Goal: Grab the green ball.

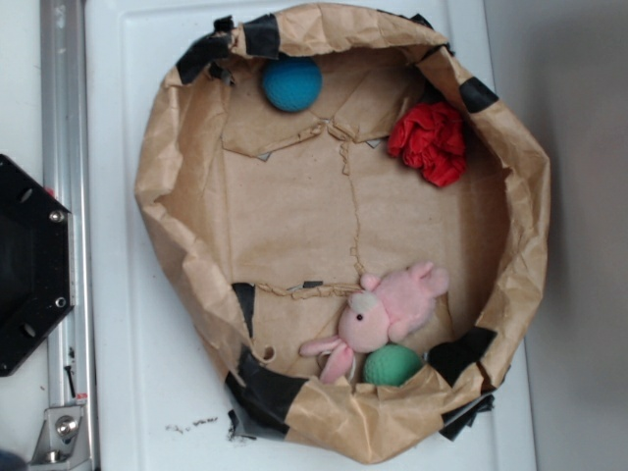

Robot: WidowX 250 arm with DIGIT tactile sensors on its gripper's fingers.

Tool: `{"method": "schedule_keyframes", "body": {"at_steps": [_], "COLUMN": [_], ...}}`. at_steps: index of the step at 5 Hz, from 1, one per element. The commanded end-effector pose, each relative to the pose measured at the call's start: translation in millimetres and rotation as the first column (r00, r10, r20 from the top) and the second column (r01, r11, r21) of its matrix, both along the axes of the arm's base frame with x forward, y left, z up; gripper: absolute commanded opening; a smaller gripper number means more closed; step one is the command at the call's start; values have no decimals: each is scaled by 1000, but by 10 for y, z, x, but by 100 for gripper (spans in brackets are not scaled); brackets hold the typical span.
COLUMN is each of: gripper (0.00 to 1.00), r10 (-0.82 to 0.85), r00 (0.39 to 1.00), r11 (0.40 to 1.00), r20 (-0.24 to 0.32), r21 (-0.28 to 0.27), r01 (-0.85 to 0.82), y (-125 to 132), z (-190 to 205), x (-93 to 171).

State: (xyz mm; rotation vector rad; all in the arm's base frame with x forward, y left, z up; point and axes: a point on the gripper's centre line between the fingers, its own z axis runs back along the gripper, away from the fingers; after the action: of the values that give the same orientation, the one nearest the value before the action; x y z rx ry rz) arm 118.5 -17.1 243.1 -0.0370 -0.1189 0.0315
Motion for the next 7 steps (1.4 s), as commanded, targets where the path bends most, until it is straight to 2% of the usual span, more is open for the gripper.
{"method": "schedule_keyframes", "body": {"at_steps": [1,2,3,4,5,6,7], "gripper": [100,100,100,100,100,100,100], "r10": [0,130,278,425,553,659,697], "r00": [1000,991,958,905,829,731,667], "r11": [1000,991,959,900,823,734,683], "r20": [0,37,63,-5,-85,-177,-261], "r21": [0,-27,-64,-107,-103,-63,-40], "r01": [0,-129,-274,-423,-559,-676,-729], "y": [0,171,213,175,180,174,61], "z": [0,-156,-291,-523,-771,-996,-1173], "x": [0,321,636,881,1029,1081,1022]}}
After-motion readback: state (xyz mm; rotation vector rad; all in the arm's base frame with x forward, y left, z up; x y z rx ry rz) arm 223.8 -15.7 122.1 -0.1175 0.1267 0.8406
